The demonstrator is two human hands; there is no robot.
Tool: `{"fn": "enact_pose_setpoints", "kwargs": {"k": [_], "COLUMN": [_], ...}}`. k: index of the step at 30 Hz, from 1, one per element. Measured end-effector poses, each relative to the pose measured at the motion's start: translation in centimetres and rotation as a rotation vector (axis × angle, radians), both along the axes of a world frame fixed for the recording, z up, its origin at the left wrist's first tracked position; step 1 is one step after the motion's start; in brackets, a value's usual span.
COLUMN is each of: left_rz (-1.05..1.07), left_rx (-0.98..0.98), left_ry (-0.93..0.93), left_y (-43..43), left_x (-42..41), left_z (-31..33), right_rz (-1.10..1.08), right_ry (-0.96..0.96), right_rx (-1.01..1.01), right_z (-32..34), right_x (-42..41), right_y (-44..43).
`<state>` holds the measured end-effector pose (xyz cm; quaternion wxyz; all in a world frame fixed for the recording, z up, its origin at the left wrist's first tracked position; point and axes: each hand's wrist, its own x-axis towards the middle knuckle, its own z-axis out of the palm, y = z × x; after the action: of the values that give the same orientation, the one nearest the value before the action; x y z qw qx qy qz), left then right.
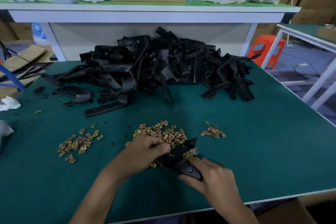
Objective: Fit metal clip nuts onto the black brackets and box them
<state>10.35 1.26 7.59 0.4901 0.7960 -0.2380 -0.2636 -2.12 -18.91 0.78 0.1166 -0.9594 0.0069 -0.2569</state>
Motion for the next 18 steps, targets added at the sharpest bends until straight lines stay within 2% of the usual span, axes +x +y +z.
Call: {"fn": "enact_pose_setpoints", "kwargs": {"k": [9, 12, 15, 18], "left_rz": [-0.049, -0.110, -0.077, -0.006], "left_rx": [0.136, 0.158, 0.164, 0.227], "left_ry": [-0.323, -0.282, -0.282, -0.462], "left_y": [0.1, 0.1, 0.0, -0.3], "left_x": [-0.6, -0.3, -0.4, -1.4], "left_z": [0.2, 0.9, 1.0, 0.4], "right_rz": [0.002, 0.018, 0.018, -0.002], "right_ry": [-0.012, -0.001, 0.009, 0.017], "right_rx": [-0.019, -0.015, -0.001, 0.012], "right_z": [-0.2, -0.1, 0.0, 0.3], "right_x": [0.1, 0.2, 0.0, 0.2], "right_y": [-0.1, -0.1, -0.1, 0.1]}}
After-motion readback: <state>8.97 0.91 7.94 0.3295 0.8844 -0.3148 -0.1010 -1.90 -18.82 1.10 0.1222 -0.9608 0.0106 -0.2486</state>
